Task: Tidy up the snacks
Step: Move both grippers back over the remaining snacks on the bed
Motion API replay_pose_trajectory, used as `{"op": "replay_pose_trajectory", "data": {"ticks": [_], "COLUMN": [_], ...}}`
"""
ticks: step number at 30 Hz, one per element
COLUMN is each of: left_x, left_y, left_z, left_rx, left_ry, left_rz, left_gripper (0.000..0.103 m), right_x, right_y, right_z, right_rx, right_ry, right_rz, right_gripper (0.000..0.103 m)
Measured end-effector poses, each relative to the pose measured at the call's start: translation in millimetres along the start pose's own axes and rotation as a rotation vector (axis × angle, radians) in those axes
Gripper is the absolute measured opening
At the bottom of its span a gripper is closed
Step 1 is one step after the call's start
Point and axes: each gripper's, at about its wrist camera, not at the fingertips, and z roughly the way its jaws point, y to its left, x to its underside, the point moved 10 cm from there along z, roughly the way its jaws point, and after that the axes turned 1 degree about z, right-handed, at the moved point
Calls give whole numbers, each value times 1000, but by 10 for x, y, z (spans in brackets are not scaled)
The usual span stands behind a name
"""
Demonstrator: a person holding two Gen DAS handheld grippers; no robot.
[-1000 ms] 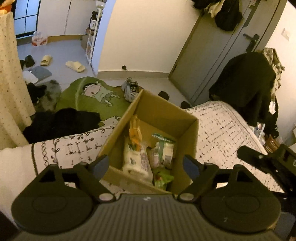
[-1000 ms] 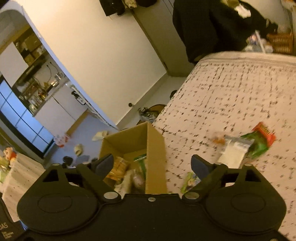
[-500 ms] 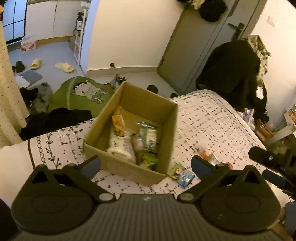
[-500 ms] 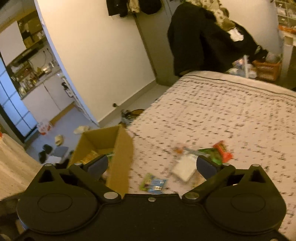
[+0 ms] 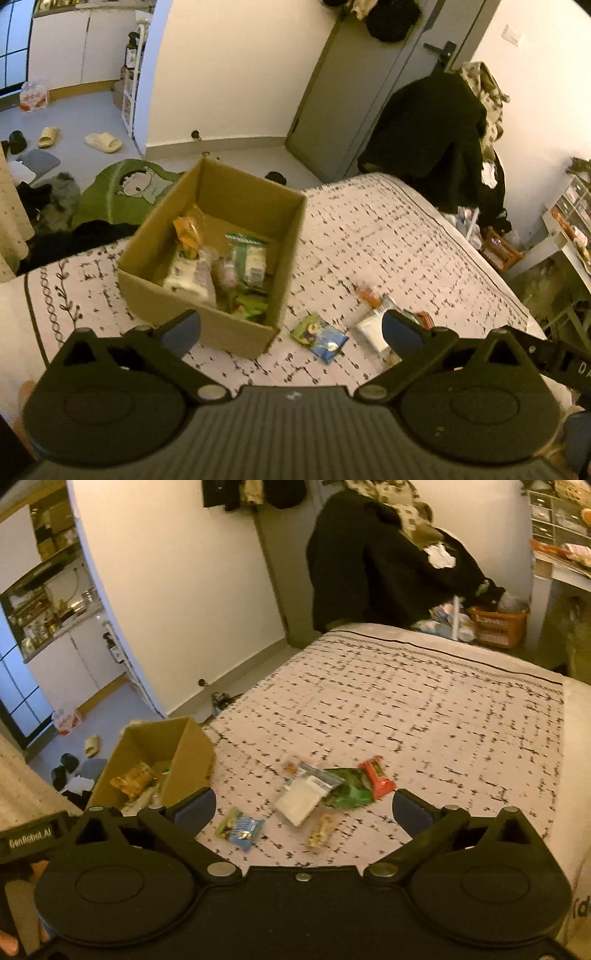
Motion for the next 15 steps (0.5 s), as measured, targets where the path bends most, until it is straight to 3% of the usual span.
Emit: {"op": "replay_pose_trajectory", "data": {"ticks": [7, 15], "left_x": [188, 349], "left_y": [-334, -641], "left_z": [86, 280], "left_rx": [23, 68], "left_ry": [19, 72], "left_rz": [107, 116], "left_gripper": [103, 103], "right_x": [3, -23], "right_y": [-219, -523], "right_z": [-29, 53], "right_rx": [45, 58], "right_ry": [-5, -1], "right_rz": [7, 70], "right_gripper": [103, 103]}}
